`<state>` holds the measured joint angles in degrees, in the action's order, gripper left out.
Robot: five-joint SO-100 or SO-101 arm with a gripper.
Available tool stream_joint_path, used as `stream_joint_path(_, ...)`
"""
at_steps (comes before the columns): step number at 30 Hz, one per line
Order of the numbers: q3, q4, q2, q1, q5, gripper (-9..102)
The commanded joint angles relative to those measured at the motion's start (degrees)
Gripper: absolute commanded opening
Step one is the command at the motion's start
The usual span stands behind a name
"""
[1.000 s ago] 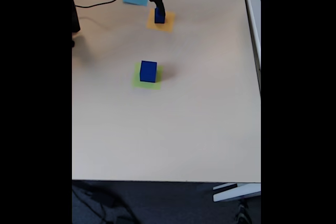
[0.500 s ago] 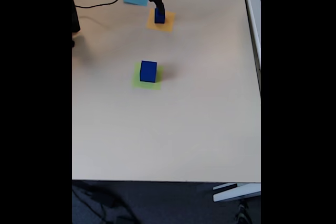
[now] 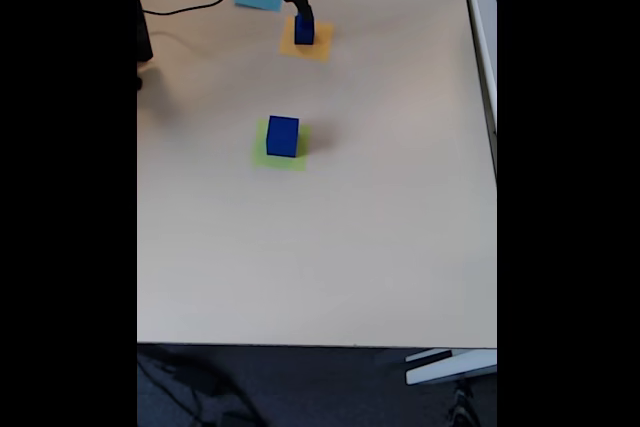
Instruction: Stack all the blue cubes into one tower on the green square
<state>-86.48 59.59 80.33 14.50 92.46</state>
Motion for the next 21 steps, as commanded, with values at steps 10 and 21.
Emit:
stream_joint_path(10,0.18,-0.88,0.35,-0.88,-0.35,6)
stream_joint_path(21,0.00,-0.88,0.35,-0.97,-0.62,0)
